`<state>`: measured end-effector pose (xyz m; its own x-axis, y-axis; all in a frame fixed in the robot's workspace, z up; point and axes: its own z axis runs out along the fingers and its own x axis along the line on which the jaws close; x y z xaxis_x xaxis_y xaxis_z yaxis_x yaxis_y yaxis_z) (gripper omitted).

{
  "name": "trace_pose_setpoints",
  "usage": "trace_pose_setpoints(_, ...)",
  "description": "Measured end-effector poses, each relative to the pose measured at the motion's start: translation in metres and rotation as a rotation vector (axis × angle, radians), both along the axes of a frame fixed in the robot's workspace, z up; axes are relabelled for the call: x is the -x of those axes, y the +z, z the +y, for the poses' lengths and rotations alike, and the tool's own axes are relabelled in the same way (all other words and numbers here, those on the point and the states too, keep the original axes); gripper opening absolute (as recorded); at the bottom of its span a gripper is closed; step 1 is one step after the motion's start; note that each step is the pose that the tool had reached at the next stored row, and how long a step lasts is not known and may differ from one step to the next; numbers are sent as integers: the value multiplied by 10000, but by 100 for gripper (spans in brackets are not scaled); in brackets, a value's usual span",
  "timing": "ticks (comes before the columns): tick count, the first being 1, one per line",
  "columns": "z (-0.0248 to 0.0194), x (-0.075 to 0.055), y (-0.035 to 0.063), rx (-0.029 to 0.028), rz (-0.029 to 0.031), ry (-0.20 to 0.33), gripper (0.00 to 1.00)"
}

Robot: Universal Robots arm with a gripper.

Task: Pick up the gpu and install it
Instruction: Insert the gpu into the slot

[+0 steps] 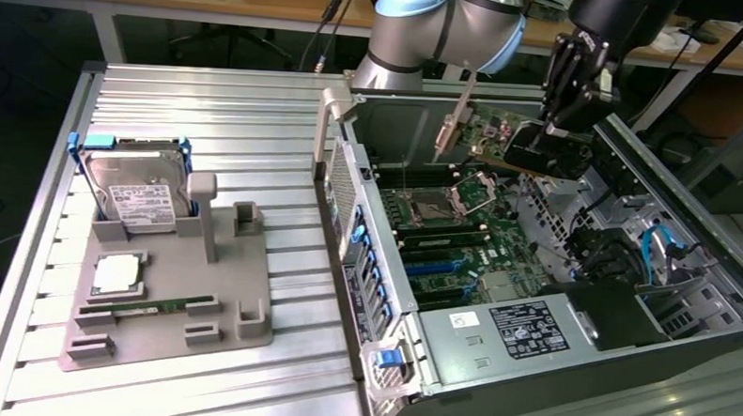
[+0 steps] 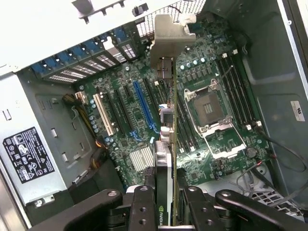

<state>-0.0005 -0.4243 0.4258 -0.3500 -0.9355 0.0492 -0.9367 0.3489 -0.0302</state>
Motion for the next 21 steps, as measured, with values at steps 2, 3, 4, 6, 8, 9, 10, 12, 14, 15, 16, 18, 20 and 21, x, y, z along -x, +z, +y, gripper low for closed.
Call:
trace_pose_setpoints(2,0,0,0,16,0,121,27)
trace_pose_setpoints(3,0,0,0,25,0,196,27)
trace_pose_setpoints(4,0,0,-1,34,0,252,27)
trace_pose_setpoints(6,0,0,-1,62,0,389,27)
trace_pose_setpoints(8,0,0,-1,95,1,574,27)
trace_pose_setpoints(9,0,0,-1,102,0,637,27)
trace_pose_setpoints(10,0,0,-1,110,0,694,27)
trace_pose_setpoints(12,1,0,-1,130,0,819,27)
trace_pose_setpoints(14,0,0,-1,146,0,945,27)
trace_pose_setpoints(15,1,0,-2,155,0,1004,27)
trace_pose_setpoints(16,1,0,-2,164,0,1064,27)
trace_pose_setpoints(18,0,0,-2,176,0,1190,27)
trace_pose_setpoints(20,1,0,-2,181,-1,1334,27)
trace_pose_setpoints(21,1,0,-3,180,-3,1432,27)
